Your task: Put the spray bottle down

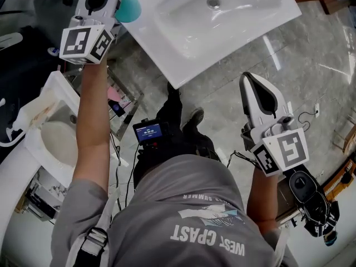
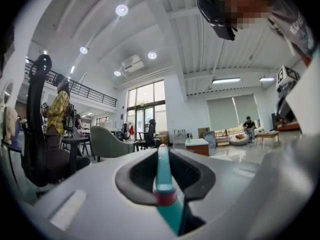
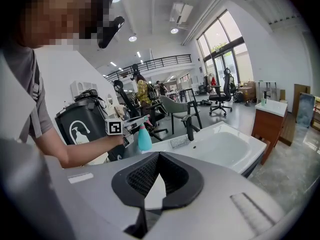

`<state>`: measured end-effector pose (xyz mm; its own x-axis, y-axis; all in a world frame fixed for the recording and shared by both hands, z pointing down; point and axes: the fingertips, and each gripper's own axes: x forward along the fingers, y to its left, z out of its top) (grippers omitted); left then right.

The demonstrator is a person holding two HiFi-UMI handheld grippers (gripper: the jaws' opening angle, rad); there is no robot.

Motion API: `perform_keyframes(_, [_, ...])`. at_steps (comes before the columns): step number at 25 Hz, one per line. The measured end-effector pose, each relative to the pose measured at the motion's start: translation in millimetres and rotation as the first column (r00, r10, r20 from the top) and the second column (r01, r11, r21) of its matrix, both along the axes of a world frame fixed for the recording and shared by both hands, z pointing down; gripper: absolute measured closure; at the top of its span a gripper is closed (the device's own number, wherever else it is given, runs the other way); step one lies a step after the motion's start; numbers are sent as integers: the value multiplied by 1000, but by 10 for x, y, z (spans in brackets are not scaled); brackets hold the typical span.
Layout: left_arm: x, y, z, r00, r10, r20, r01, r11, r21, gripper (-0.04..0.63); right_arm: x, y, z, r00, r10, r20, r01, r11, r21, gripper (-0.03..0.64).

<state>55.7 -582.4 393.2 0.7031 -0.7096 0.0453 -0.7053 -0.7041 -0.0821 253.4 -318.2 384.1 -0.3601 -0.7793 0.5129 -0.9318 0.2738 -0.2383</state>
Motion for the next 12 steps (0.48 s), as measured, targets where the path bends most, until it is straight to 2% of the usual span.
perform_keyframes(12, [-7, -262, 453, 1000, -10, 2, 10, 1000, -26, 529, -86, -175, 332, 1000, -9, 14, 10, 999, -53, 615])
